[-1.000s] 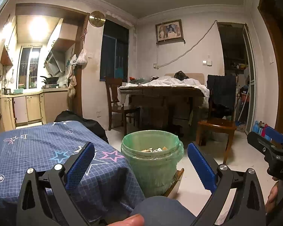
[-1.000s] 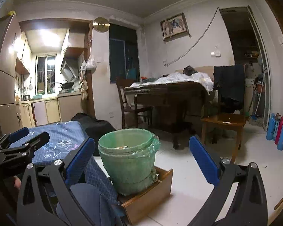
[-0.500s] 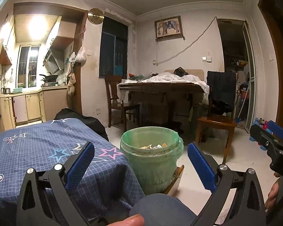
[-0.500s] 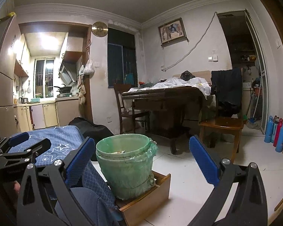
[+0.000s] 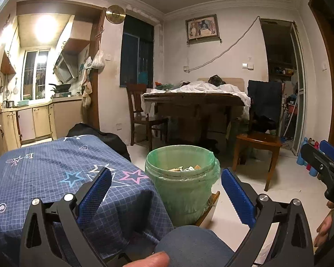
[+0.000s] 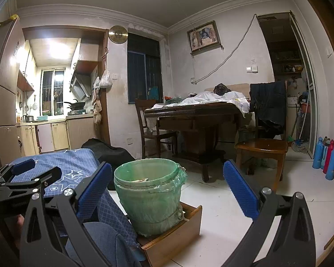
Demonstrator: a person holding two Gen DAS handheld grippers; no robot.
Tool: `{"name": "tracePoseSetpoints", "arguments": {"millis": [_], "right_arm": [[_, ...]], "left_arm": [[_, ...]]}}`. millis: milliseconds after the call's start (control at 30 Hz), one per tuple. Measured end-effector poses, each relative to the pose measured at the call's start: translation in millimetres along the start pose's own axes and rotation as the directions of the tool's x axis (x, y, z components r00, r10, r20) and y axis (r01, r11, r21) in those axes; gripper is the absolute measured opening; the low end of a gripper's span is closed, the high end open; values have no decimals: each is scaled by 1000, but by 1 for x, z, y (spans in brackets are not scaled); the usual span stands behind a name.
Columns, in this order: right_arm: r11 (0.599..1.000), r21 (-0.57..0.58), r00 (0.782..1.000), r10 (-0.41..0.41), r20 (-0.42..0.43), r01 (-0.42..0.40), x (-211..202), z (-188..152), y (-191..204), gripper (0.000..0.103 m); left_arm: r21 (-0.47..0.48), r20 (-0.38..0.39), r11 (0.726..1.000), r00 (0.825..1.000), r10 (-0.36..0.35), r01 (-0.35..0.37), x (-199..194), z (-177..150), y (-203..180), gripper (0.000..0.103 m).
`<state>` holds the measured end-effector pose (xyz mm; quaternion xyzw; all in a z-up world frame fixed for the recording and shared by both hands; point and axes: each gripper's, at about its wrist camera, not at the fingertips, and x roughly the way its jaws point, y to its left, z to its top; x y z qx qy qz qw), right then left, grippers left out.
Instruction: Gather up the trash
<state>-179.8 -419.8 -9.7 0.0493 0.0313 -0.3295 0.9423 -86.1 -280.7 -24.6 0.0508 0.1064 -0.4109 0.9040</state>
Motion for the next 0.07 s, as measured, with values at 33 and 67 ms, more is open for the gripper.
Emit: {"name": "tracePoseSetpoints", "arguments": {"millis": [33,67], "right_arm": [[1000,0,1000,1,-2,-1,1,0,0,97],[1000,-1,1000,2,-4,-2,1,1,1,97]], "left_arm": [[0,-2,1000,1000,2,-2,0,0,-1,98],[0,-6,1000,1000,2,-2,1,0,-1,98]]}}
